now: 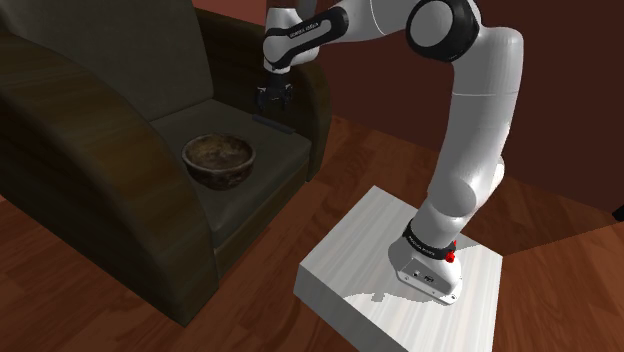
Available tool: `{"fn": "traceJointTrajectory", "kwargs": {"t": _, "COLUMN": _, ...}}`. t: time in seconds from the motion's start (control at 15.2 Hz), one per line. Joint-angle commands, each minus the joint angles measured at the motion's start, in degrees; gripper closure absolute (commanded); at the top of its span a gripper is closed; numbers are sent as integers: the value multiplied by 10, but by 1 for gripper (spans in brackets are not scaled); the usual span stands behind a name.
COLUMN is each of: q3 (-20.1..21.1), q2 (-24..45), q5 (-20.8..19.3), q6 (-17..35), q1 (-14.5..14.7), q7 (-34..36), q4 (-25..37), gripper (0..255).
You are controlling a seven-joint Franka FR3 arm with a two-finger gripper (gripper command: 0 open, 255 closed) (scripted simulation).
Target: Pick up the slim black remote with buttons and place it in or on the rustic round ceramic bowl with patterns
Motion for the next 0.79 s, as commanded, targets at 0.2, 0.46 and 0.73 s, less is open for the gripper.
{"fn": "traceJointTrajectory", "kwargs": {"t": 0.2, "q3": 52, "q2": 57, "q5": -40, "q6": 27, "q1": -78, "q7": -224, "q4": -12, "gripper": 0}}
{"fn": "traceJointTrajectory", "kwargs": {"t": 0.46, "q3": 101, "q2": 62, "q5": -68, "q6": 24, "q1": -122, "q7": -206, "q4": -11, "gripper": 0}}
{"fn": "traceJointTrajectory", "kwargs": {"t": 0.73, "q3": 135, "q2": 42, "q5": -79, "q6": 24, "q1": -137, "q7": -181, "q4": -37, "gripper": 255}}
